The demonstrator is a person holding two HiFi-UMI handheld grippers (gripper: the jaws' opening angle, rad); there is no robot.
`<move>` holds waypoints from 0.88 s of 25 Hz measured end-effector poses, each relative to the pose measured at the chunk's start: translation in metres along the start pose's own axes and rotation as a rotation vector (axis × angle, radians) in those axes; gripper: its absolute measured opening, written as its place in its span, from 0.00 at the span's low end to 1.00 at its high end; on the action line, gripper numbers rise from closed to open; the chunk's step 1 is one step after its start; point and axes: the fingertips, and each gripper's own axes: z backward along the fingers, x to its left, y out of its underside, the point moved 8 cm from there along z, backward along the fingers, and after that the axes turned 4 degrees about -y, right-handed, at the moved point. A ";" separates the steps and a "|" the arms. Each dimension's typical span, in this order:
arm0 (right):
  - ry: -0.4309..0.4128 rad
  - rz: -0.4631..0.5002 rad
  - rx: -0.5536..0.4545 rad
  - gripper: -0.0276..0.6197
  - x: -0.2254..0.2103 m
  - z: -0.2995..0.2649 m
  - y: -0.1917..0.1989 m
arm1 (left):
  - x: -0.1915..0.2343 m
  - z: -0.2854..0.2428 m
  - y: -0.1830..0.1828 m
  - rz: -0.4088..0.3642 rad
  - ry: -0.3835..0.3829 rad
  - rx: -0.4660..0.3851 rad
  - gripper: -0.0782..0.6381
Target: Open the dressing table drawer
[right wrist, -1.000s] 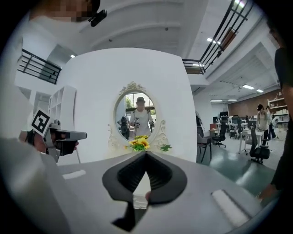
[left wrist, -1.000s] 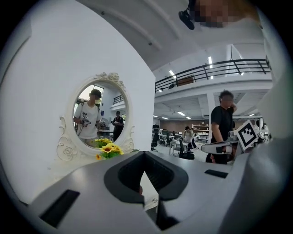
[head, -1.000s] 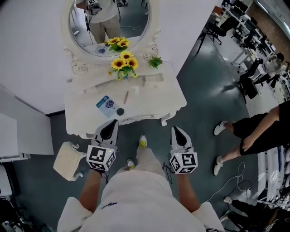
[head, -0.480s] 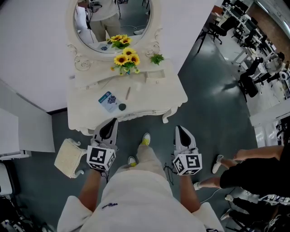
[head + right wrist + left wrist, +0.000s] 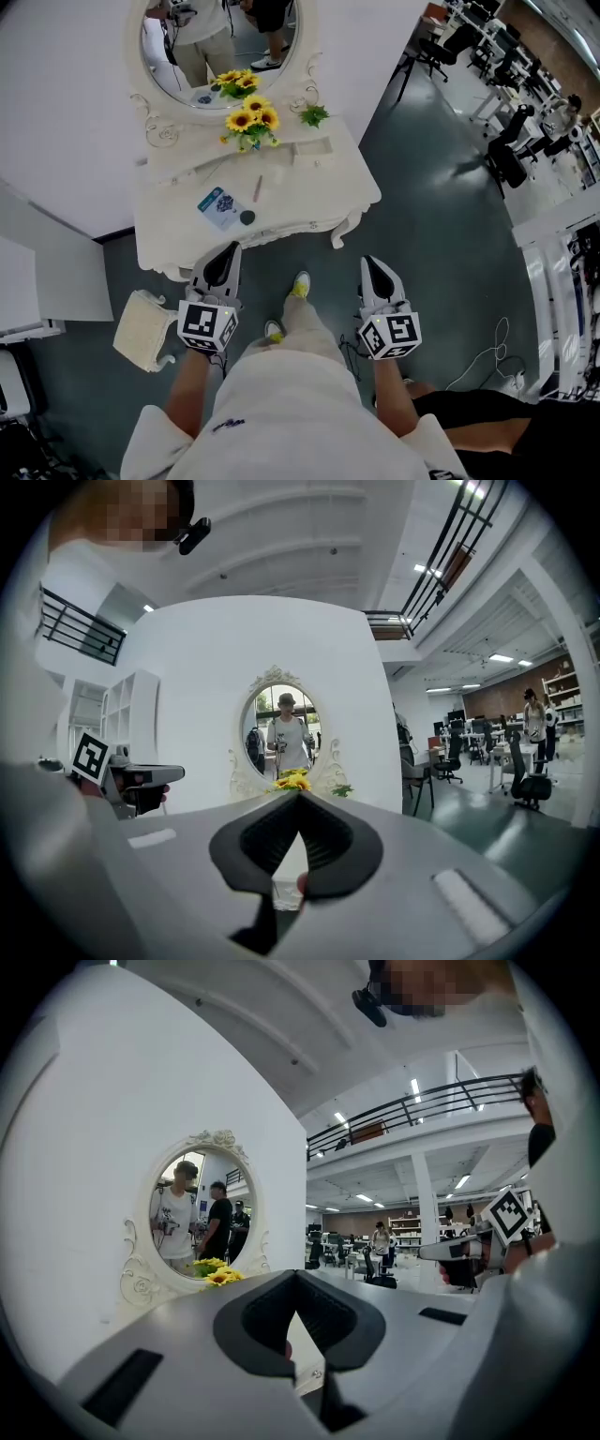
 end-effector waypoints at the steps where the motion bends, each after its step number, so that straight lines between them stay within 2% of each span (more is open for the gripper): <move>1: 0.002 0.002 -0.001 0.06 0.000 0.002 -0.001 | -0.001 0.001 -0.001 0.003 0.003 -0.002 0.12; 22: -0.006 0.029 0.002 0.06 0.010 0.007 -0.005 | 0.003 0.016 -0.001 0.020 -0.010 -0.010 0.12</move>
